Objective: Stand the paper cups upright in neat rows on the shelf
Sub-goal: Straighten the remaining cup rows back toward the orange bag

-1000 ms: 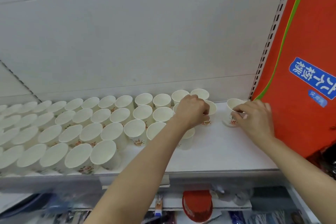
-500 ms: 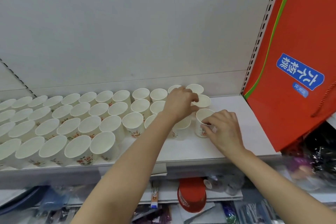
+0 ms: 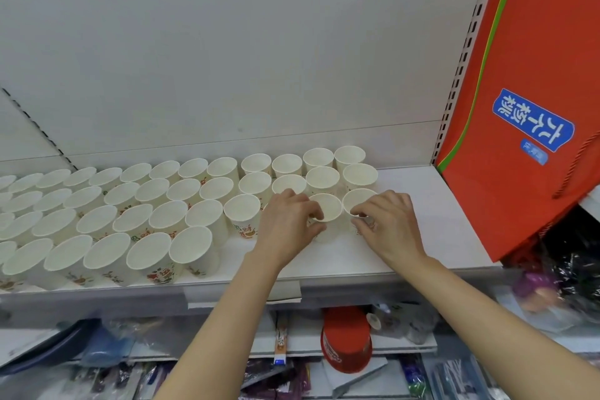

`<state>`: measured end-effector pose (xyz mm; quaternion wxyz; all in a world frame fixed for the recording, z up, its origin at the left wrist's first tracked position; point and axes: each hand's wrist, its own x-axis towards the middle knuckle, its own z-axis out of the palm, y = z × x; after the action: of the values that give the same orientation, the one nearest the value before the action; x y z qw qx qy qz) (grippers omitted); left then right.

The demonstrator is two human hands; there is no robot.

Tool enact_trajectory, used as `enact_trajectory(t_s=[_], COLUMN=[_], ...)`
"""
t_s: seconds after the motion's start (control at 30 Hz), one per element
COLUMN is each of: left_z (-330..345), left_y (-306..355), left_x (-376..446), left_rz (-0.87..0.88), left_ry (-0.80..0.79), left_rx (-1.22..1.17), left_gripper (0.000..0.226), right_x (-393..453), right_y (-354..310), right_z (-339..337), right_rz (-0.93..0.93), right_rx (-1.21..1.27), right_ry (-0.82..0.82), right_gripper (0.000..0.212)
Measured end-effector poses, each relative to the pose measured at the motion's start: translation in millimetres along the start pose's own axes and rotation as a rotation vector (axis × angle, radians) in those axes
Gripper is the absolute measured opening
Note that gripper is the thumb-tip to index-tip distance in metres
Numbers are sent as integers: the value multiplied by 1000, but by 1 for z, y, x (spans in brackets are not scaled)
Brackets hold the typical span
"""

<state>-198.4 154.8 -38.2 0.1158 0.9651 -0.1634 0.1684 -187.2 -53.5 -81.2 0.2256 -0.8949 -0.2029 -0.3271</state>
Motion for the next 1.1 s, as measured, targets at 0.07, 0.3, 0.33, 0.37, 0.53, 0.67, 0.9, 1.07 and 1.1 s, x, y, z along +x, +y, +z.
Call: enact_trajectory(t_s=[0.07,0.3,0.33,0.37,0.53,0.67,0.9,1.07,1.1], left_z=[2,1,-2,-6,-31,-46,-47,-48,-47], left_y=[0,-5,-8,-13,-56,-82,-77,-74,-74], left_x=[1,-6,-10,-14,-38,-41,-30,-26,-27], left_rz=[3,-6,-19,-39,-207,-264,-201,-170,-171], left_ry=[3,91,120,153,233,86,-52,-29,-25], left_rx=[6,-54,-67,-74,-1,83,83,74,71], left_gripper=[12,19,20,20,20,27,13,13,13], right_x=[0,-3,-2,-1,10,21,33,33,33], right_y=[-3,-7,-9,-13,-50,-84,-107,-107,-107], right_z=[1,0,-1,-2,9,29,42,34,34], right_rz=[-2,33,22,4,-141,-221,-146,-96,-87], right_rx=[3,-18,-18,-19,49,41,-76,-132,-135], right_ry=[-6,26,52,84,167,77,-122,-147,-150], right_gripper=[12,21,24,26,18,20,19,14,14])
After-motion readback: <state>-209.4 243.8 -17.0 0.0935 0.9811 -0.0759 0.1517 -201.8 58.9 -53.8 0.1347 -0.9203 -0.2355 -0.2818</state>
